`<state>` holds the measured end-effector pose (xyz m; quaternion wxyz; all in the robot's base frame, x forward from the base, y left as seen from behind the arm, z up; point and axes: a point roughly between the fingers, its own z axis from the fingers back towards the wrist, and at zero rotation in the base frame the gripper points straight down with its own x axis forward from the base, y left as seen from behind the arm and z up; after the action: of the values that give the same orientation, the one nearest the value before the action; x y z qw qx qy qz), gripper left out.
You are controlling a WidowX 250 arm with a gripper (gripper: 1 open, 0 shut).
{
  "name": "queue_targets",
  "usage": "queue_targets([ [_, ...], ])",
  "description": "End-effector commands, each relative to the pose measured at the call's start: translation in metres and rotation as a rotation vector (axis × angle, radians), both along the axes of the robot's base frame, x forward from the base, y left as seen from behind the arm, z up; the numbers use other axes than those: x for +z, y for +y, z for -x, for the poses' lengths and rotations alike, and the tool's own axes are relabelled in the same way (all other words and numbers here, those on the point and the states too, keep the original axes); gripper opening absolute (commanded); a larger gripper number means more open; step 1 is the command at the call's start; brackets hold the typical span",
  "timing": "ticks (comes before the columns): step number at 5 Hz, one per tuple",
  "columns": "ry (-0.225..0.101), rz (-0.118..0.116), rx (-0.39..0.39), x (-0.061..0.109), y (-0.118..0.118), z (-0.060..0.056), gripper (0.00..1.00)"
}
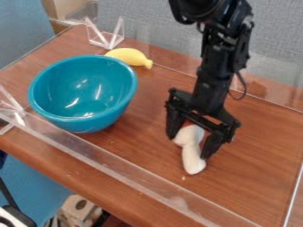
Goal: Put the mushroom in the blue bowl
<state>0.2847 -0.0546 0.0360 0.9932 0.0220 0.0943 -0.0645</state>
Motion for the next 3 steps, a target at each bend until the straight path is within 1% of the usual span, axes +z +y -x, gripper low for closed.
queue_targets([
  [1,-0.041,0.008,-0.003,-0.0007,-0.0002,-0.0100,0.00],
  [2,-0.041,0.004,-0.002,-0.0024,0.0013,-0.0125,0.00],
  [3,-0.039,-0.006,0.002,-0.0043,0.0043,-0.0183,0.00],
])
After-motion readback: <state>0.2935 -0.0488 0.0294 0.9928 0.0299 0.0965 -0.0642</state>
